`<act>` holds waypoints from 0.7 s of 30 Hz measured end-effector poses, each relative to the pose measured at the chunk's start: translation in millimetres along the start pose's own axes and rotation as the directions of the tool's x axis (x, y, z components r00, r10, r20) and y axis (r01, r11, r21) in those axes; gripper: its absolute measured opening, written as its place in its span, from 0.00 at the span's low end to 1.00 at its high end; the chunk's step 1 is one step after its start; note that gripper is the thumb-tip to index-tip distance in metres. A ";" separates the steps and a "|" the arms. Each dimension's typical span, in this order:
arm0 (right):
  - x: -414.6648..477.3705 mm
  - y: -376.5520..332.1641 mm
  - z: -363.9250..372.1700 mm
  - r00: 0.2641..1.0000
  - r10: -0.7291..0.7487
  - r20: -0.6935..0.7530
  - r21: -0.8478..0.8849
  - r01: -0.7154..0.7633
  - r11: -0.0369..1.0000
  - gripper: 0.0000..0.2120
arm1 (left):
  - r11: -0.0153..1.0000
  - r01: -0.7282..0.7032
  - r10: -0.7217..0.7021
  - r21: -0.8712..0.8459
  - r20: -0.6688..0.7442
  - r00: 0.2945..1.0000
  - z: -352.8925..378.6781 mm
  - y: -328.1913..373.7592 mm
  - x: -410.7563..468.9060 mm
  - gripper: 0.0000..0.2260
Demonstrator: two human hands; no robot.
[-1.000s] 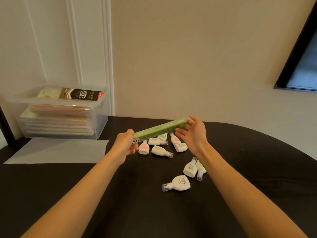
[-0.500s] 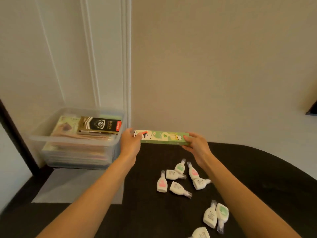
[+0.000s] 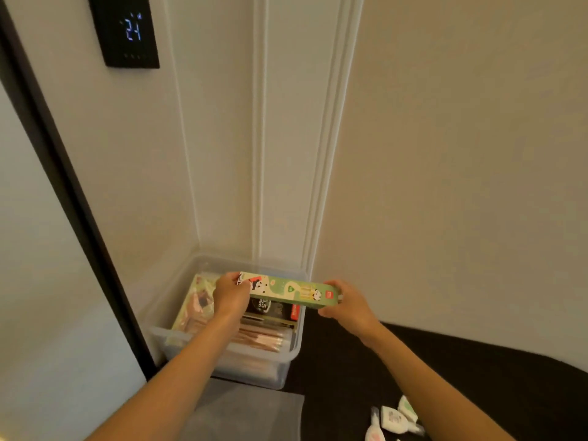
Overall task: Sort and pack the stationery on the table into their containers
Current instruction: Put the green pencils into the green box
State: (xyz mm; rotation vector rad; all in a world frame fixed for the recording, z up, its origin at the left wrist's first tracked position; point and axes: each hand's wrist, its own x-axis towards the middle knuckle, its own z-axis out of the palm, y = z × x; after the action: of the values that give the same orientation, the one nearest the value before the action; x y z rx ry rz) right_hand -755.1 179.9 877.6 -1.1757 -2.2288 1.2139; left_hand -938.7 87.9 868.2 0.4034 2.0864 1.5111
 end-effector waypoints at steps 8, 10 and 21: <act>75.6 -18.0 45.8 0.987 -0.159 0.028 -0.328 0.159 0.931 0.22 | 0.998 0.059 -0.058 0.007 -0.073 0.996 -18.0 -6.8 85.2 0.09; 89.2 -23.8 53.1 0.984 -0.167 0.068 -0.349 0.180 0.919 0.22 | 0.992 0.092 -0.102 -0.086 -0.113 0.988 -24.2 -9.4 95.5 0.09; 108.6 -8.2 70.1 0.993 -0.119 0.014 -0.192 0.119 0.974 0.12 | 0.960 0.210 -0.249 0.184 0.222 0.943 -26.5 -35.4 99.5 0.30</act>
State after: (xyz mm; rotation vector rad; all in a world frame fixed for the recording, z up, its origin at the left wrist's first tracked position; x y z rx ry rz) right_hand -867.9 227.0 834.7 -1.0902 -2.4250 0.9717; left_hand -1032.8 107.7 817.2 0.3673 1.9854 1.1065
